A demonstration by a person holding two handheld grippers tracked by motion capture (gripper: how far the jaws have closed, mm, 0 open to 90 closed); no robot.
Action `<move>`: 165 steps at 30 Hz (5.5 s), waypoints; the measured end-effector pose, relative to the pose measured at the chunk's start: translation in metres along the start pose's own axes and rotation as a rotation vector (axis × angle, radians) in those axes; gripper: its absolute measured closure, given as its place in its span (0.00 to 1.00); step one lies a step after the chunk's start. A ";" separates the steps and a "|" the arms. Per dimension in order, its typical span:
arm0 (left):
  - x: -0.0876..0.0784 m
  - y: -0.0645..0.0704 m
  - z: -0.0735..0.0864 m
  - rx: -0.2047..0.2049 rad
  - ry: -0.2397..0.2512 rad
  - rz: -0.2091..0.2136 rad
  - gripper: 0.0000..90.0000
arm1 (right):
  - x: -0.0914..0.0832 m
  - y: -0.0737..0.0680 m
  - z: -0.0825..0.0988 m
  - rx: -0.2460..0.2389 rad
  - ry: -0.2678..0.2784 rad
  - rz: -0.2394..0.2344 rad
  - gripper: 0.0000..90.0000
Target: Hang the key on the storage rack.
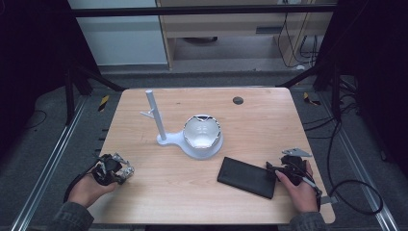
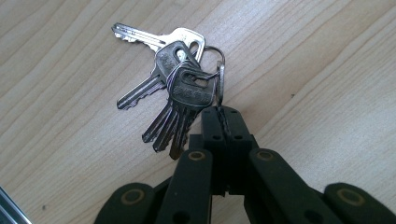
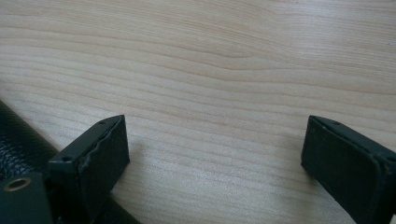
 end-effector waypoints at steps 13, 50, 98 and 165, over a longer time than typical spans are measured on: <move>-0.011 -0.001 -0.002 0.007 0.016 -0.007 1.00 | 0.000 0.000 0.000 0.001 0.000 0.002 0.09; -0.131 0.014 -0.130 0.208 0.071 -0.076 1.00 | 0.002 -0.001 -0.001 -0.006 -0.006 -0.008 0.07; -0.163 0.017 -0.186 0.212 0.096 -0.155 1.00 | 0.002 -0.001 0.000 -0.003 -0.005 0.000 0.07; -0.139 -0.009 -0.211 0.141 0.055 -0.195 1.00 | 0.002 -0.001 -0.001 -0.004 -0.001 0.000 0.08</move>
Point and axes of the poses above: each handheld gripper's, and its own axes: x roughly forward along the jaws, z roughly out of its underside, y roughly to its right, the point moved 10 cm from there along x, roughly forward along the jaws, and after that the axes turned 5 degrees about y, right-handed, at the moved point
